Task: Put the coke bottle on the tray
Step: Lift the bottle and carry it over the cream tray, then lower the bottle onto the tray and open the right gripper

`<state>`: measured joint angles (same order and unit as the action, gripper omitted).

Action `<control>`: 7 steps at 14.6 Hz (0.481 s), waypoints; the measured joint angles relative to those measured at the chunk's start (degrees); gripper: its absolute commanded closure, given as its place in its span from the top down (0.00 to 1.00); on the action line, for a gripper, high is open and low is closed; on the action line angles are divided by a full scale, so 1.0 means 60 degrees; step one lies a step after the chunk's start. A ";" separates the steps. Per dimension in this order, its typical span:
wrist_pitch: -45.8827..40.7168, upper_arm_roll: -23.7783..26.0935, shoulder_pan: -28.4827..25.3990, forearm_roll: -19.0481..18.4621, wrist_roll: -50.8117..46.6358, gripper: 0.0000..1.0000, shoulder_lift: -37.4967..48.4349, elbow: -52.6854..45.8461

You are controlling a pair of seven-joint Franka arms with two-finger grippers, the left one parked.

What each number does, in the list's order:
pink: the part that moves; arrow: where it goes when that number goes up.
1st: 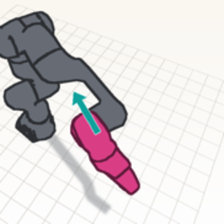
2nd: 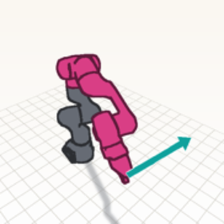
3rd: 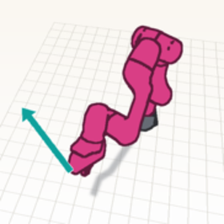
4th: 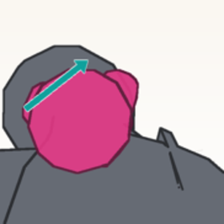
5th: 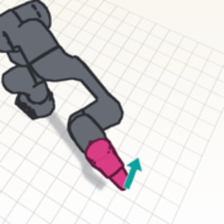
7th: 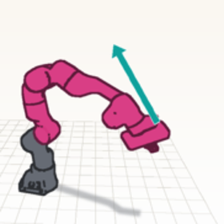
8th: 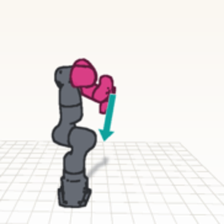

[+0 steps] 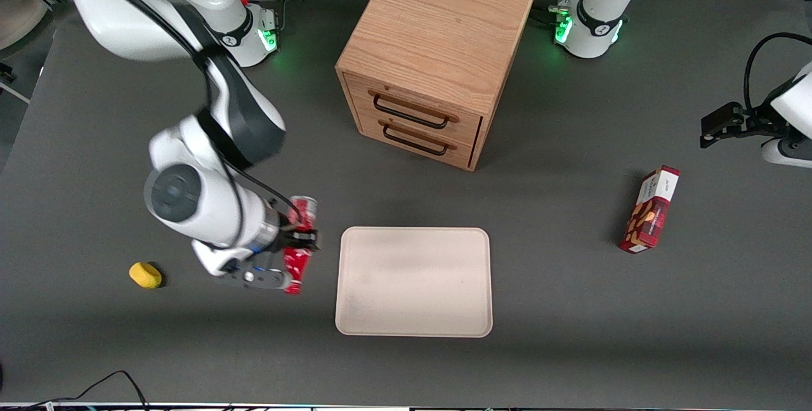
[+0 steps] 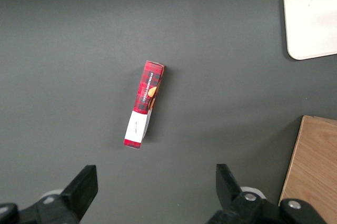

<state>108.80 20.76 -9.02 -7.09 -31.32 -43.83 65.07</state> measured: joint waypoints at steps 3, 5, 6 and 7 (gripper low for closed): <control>0.1214 -0.0001 -0.0167 -0.0001 -0.0033 0.00 -0.1267 -0.0088; 0.1663 0.0004 -0.0232 -0.0013 -0.0033 0.00 -0.1784 -0.0135; 0.1897 0.0005 -0.0270 -0.0046 -0.0033 0.00 -0.2001 -0.0146; 0.2141 0.0005 -0.0300 -0.0117 -0.0033 0.00 -0.2209 -0.0154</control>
<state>121.65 20.79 -10.82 -7.79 -31.52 -57.09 64.15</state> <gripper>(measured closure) 0.441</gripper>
